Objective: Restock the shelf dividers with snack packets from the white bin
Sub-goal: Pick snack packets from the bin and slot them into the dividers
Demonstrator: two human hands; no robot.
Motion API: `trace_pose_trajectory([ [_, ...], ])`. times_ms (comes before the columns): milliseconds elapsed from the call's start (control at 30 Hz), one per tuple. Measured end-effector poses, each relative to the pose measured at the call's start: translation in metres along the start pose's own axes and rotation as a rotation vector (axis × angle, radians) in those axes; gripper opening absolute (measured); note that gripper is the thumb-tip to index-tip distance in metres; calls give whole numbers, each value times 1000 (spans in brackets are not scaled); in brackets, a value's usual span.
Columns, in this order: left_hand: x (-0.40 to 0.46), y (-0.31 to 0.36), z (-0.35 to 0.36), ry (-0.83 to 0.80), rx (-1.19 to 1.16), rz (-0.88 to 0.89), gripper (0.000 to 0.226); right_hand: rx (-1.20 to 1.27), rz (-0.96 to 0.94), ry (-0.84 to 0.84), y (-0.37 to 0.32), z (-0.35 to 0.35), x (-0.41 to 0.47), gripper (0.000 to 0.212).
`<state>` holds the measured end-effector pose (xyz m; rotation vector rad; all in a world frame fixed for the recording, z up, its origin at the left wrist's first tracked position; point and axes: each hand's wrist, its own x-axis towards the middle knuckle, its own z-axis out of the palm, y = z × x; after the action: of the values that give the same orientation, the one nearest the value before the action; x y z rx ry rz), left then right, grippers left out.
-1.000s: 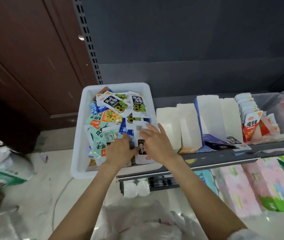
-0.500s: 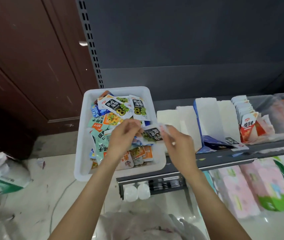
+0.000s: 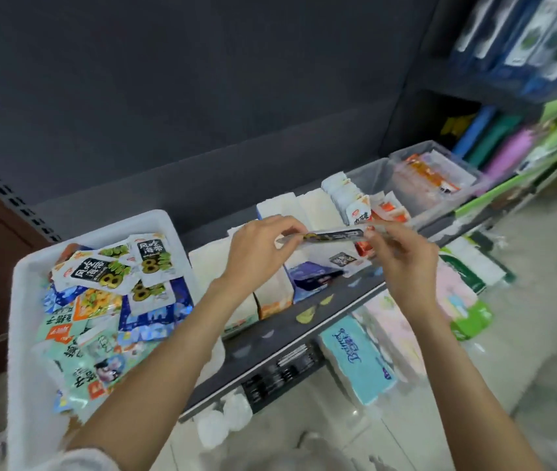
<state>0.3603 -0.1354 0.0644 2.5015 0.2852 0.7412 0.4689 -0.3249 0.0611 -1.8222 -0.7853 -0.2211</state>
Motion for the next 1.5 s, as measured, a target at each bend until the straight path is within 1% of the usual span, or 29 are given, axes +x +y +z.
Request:
trace_pose_trajectory([
  [67, 21, 3, 32, 5, -9, 2, 12, -127, -103, 28, 27, -14, 12, 16],
  [133, 40, -2, 61, -32, 45, -12, 13, -220, -170, 7, 53, -22, 21, 19],
  [233, 59, -12, 94, -186, 208, -5, 19, -263, -195, -47, 90, -21, 26, 19],
  [333, 63, -25, 110, -319, 356, -14, 29, -319, -215, -101, 116, -8, 30, 21],
  [400, 61, -32, 113, -390, 413, -43, 32, -374, -256, -159, 124, 2, 34, 28],
  [467, 57, -38, 113, -440, 463, -25, 31, -427, -332, -232, 129, 13, 38, 36],
  [533, 54, -42, 112, -443, 493, 18, 29, -462, -421, -310, 133, 25, 42, 43],
  [600, 53, -46, 112, -431, 492, 50, 27, -500, -493, -419, 138, 34, 45, 44],
  [667, 53, -47, 112, -439, 500, 72, 28, -528, -477, -543, 145, 38, 42, 43],
  [733, 54, -45, 110, -473, 510, 73, 31, -489, -348, -622, 148, 34, 34, 45],
  [800, 52, -43, 106, -503, 475, 64, 35, -401, -230, -657, 141, 28, 27, 49],
  [833, 49, -41, 101, -489, 415, 54, 35, -347, -192, -640, 133, 26, 25, 51],
  [867, 44, -40, 95, -441, 338, 41, 33, -288, -154, -599, 123, 26, 24, 52],
  [933, 29, -33, 73, -257, 181, -13, 26, -157, -66, -463, 94, 27, 26, 49],
  [1000, 8, -23, 40, -47, 29, -137, 17, -31, -5, -358, 59, 33, 28, 46],
  [1067, -18, -17, 0, 106, -167, -325, 12, 60, -29, -354, 24, 48, 26, 45],
  [1100, -32, -18, -21, 156, -241, -401, 12, 84, -71, -390, 7, 57, 24, 45],
  [1167, -62, -30, -60, 180, -256, -475, 11, 63, -168, -510, -21, 83, 16, 46],
  [1267, -109, -66, -108, 98, -86, -588, 14, -37, -274, -713, -54, 134, -4, 40],
  [1367, -154, -105, -140, 50, 111, -701, 21, -88, -325, -891, -80, 187, -29, 32],
  [1433, -180, -128, -152, 70, 122, -783, 23, -157, -368, -978, -96, 221, -46, 31],
  [1500, -196, -145, -158, 78, 71, -857, 26, -266, -393, -1053, -107, 248, -61, 35],
])
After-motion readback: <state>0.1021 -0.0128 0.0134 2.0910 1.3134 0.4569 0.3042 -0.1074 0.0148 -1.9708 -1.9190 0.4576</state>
